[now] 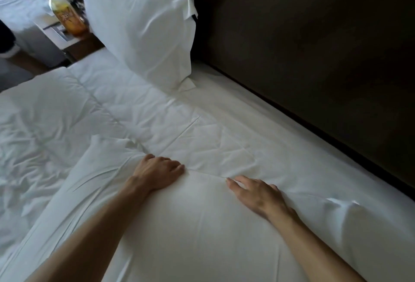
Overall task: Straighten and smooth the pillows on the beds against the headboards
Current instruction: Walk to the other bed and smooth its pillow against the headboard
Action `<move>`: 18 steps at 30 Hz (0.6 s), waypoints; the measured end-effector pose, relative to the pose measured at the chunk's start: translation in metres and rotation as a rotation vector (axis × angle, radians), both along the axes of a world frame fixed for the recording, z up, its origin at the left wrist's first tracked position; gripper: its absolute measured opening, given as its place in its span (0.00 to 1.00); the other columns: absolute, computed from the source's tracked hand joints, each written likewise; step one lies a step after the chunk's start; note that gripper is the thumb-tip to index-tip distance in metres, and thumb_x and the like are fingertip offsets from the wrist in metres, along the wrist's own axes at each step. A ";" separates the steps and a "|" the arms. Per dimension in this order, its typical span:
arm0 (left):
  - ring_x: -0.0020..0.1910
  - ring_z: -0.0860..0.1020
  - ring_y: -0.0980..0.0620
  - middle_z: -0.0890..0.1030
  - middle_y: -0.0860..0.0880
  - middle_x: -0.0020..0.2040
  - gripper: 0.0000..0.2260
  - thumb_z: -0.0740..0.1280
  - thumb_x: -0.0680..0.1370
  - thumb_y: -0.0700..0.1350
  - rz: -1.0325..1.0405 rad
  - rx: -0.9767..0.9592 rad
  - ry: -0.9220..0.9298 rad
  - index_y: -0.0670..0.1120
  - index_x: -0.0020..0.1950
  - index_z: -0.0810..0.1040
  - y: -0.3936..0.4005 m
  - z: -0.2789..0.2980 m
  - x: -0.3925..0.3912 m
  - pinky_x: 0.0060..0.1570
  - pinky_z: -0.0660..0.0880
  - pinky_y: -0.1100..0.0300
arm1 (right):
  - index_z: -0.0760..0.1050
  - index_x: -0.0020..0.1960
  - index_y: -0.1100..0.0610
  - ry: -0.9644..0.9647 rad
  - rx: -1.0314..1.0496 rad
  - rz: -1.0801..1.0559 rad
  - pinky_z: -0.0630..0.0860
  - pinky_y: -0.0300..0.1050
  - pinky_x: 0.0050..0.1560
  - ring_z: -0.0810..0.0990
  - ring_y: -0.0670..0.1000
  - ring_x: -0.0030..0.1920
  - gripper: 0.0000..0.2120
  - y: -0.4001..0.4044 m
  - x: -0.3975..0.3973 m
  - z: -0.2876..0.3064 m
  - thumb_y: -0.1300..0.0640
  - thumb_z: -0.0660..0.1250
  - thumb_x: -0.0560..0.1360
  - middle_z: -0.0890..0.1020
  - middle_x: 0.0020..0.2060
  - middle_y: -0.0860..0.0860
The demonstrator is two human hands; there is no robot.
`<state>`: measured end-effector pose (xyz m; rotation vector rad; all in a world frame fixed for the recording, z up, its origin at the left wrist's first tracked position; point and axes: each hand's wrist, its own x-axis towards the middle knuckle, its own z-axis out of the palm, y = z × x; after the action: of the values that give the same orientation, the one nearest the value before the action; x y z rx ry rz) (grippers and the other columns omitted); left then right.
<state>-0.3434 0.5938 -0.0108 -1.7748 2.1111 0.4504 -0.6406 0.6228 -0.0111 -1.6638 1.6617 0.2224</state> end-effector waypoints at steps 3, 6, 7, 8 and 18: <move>0.68 0.75 0.53 0.79 0.57 0.68 0.23 0.46 0.83 0.65 -0.004 0.062 -0.033 0.62 0.66 0.76 -0.007 -0.003 0.013 0.67 0.65 0.54 | 0.71 0.71 0.40 -0.005 0.073 -0.017 0.63 0.56 0.73 0.72 0.51 0.73 0.43 -0.003 -0.009 -0.006 0.18 0.44 0.67 0.75 0.72 0.46; 0.67 0.76 0.52 0.80 0.56 0.66 0.26 0.46 0.80 0.69 0.007 0.103 -0.023 0.61 0.62 0.77 -0.007 0.002 0.019 0.67 0.66 0.55 | 0.70 0.70 0.42 0.010 0.064 -0.012 0.63 0.55 0.72 0.71 0.52 0.73 0.44 0.002 -0.014 -0.006 0.17 0.45 0.66 0.75 0.71 0.48; 0.65 0.76 0.51 0.81 0.56 0.63 0.28 0.44 0.78 0.72 0.008 0.112 -0.010 0.61 0.59 0.78 -0.004 0.005 0.019 0.66 0.67 0.54 | 0.71 0.67 0.43 0.020 0.056 -0.005 0.64 0.55 0.71 0.71 0.52 0.72 0.44 0.005 -0.014 -0.003 0.17 0.46 0.66 0.76 0.70 0.49; 0.64 0.77 0.51 0.82 0.56 0.61 0.31 0.43 0.75 0.75 0.004 0.115 0.001 0.60 0.56 0.77 -0.001 0.007 0.020 0.64 0.67 0.54 | 0.72 0.65 0.43 0.029 0.048 0.003 0.64 0.55 0.70 0.71 0.53 0.71 0.43 0.009 -0.015 0.000 0.16 0.46 0.65 0.76 0.69 0.49; 0.58 0.79 0.43 0.86 0.49 0.54 0.48 0.37 0.62 0.84 0.017 -0.196 0.075 0.59 0.60 0.80 0.071 0.067 0.013 0.58 0.68 0.54 | 0.71 0.57 0.52 0.018 0.005 -0.035 0.72 0.51 0.60 0.79 0.56 0.60 0.46 0.065 -0.016 0.078 0.15 0.57 0.60 0.82 0.60 0.52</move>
<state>-0.3306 0.6644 0.0564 -1.9108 2.2614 0.3287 -0.6569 0.6875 0.0669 -1.6322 1.7009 0.2246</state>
